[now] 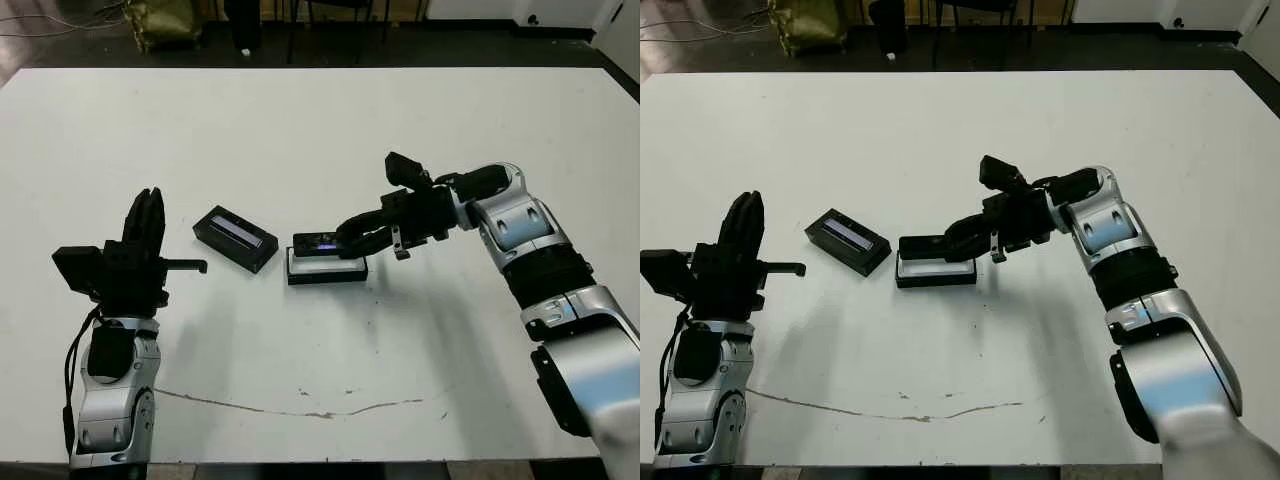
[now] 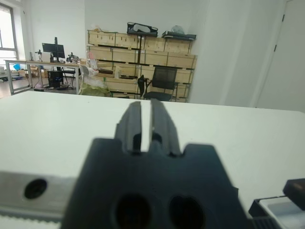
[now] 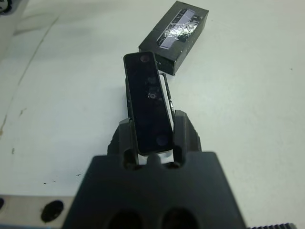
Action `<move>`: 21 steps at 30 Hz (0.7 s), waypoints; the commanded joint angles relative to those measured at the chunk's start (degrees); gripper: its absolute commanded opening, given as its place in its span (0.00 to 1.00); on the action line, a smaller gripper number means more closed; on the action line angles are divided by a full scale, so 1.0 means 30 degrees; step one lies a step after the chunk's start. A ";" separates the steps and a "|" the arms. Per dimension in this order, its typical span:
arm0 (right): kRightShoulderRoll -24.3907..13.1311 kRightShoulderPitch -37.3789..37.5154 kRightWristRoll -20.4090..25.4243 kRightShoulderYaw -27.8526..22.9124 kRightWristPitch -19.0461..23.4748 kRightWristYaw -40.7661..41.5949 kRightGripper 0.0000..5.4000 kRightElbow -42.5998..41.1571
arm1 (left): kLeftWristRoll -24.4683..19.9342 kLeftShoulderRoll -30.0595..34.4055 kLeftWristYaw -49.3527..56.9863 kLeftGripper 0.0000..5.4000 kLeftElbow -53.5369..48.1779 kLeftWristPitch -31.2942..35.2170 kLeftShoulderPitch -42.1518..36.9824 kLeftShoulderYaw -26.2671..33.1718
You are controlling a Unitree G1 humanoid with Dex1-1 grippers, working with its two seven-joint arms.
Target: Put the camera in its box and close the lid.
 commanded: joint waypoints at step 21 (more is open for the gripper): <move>0.0357 -0.0454 -0.1037 0.0836 0.0094 -0.0519 0.04 0.1487 | 0.0059 -0.0029 0.0035 0.00 0.0423 -0.0154 0.0479 -0.0005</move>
